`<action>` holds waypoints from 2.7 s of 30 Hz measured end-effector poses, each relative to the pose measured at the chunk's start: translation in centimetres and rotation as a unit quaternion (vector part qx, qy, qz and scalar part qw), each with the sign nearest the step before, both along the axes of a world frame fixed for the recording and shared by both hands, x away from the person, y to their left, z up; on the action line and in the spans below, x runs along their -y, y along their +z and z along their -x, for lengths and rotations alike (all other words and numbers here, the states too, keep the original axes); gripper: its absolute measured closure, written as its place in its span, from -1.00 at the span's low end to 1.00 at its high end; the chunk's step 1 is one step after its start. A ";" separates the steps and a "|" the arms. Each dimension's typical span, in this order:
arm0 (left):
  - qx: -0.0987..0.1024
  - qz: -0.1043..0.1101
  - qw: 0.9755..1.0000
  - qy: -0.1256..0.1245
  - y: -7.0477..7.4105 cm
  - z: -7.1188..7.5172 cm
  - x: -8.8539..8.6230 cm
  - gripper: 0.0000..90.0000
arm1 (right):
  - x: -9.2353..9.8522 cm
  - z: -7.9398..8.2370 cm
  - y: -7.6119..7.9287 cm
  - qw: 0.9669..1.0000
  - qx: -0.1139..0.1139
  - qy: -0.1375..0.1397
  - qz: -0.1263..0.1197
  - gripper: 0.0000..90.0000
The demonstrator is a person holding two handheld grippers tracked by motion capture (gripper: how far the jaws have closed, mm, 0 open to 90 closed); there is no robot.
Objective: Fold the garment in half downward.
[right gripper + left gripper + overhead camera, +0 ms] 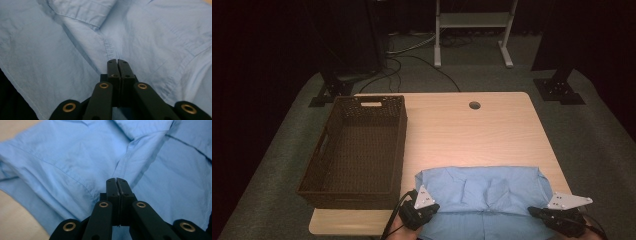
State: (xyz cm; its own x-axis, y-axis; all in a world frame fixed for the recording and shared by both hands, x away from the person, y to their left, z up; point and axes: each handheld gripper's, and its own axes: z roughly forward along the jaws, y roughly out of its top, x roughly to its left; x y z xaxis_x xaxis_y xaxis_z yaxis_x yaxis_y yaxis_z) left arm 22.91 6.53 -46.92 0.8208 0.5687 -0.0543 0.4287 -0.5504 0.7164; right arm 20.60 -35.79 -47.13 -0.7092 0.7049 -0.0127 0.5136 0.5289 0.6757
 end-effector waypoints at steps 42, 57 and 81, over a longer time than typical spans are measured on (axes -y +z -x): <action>0.044 0.009 0.997 0.059 1.5 -7.7 2.0 -0.41 | 0.1 -6.1 0.3 0.997 0.072 -0.019 -0.028 -0.63; 0.057 -0.010 0.995 0.083 1.2 -12.4 1.8 -0.99 | -0.3 -8.4 0.5 0.996 0.077 -0.014 -0.051 -1.00; 0.025 -0.020 0.995 0.095 -1.5 -13.8 2.0 -1.00 | -2.7 -12.3 1.3 0.996 0.037 0.023 -0.073 -1.00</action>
